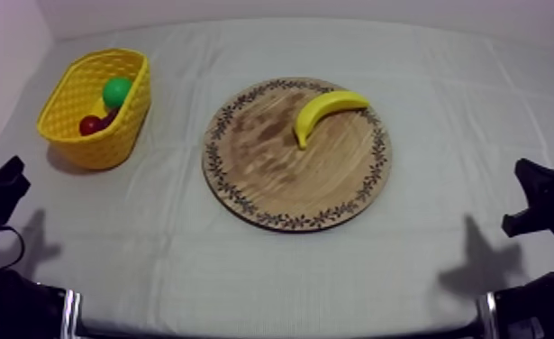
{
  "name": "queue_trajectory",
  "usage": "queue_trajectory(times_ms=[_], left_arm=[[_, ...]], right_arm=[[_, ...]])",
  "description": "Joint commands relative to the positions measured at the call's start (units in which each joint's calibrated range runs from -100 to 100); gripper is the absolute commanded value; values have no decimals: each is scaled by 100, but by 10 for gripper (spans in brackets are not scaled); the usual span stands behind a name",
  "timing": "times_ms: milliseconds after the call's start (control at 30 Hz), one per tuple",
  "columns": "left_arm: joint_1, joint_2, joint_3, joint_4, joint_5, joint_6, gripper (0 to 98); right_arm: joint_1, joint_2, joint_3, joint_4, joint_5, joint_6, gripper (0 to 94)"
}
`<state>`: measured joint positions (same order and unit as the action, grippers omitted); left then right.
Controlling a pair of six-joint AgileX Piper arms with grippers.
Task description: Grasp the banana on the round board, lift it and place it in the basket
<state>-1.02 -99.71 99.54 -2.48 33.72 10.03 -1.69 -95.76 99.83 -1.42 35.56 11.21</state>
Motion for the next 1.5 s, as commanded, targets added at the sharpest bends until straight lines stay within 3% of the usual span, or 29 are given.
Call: queue_trajectory(times_ms=[0, 433, 633, 867, 1033, 1300, 1467], left_arm=[[-3, -3, 2, 2, -1, 1, 0], [191, -6, 2, 2, -1, -21, 0], [735, -27, 17, -11, -66, 193, 0], [1540, -18, 15, -3, -125, -80, 0], [2012, 160, -99, -22, -133, -90, 0], [2525, 1890, -934, -85, -192, 188, 0], [2856, 3585, -2064, -418, -108, 445, 0]], right_arm=[[0, 0, 5, -2, -8, 0, 2], [0, 0, 5, -2, -8, 0, 2], [0, 0, 5, -2, -8, 0, 2], [0, 0, 5, -2, -8, 0, 2], [0, 0, 5, -2, -8, 0, 2], [0, 0, 5, -2, -8, 0, 2], [0, 0, 5, -2, -8, 0, 2]])
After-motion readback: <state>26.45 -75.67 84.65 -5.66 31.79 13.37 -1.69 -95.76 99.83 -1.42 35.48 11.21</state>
